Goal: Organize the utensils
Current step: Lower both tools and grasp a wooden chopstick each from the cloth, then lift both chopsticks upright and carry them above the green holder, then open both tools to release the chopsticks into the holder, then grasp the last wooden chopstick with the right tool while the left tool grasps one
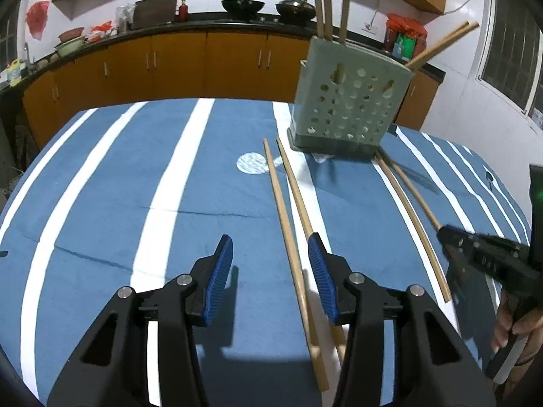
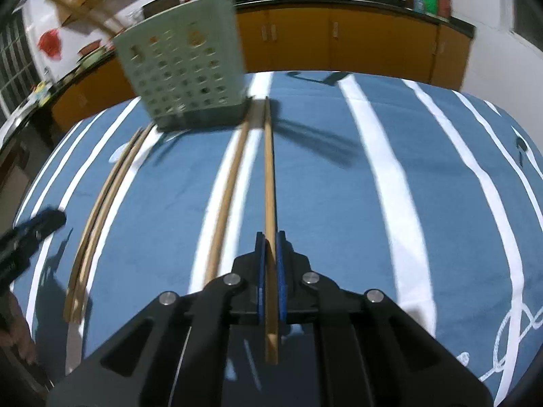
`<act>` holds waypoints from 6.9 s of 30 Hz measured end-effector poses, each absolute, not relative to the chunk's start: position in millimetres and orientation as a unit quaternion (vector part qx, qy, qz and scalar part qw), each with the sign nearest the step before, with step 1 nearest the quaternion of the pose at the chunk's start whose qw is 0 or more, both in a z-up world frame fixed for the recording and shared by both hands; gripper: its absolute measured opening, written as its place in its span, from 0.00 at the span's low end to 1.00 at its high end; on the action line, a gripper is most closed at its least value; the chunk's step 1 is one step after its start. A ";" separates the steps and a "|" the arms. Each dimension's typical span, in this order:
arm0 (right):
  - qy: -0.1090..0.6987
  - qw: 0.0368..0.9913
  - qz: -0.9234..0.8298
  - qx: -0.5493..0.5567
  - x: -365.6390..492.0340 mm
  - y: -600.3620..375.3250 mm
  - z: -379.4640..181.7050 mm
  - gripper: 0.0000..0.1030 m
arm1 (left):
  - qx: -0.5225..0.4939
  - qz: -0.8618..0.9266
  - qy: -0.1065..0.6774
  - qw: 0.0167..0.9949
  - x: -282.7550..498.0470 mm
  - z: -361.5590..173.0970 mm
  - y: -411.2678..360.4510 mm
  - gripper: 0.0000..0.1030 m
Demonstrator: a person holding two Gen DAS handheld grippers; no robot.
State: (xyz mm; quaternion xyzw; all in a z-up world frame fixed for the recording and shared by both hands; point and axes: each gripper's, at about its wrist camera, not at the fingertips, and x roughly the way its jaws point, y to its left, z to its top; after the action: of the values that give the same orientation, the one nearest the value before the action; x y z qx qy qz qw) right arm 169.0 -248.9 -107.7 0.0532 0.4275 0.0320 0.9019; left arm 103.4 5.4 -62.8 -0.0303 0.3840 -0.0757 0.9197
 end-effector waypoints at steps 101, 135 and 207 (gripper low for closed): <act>0.284 0.955 0.027 0.077 153.9 -281.3 8.4 0.08 | -0.031 -0.059 0.303 0.951 126.4 27.3 27.1 0.08; 0.072 0.991 0.083 0.071 147.7 -249.4 169.7 0.08 | -0.054 -0.115 0.121 0.984 131.1 164.5 -17.6 0.07; 0.424 0.903 0.026 0.063 169.1 -243.8 -107.4 0.08 | -0.015 -0.072 0.415 0.907 116.5 -69.9 -21.3 0.49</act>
State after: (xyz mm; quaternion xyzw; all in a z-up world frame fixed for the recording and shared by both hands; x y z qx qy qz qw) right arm 169.1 -243.8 -107.4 0.0635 0.4237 0.0258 0.9032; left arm 116.5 -21.3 -69.9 -0.0154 0.4152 -0.0716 0.9068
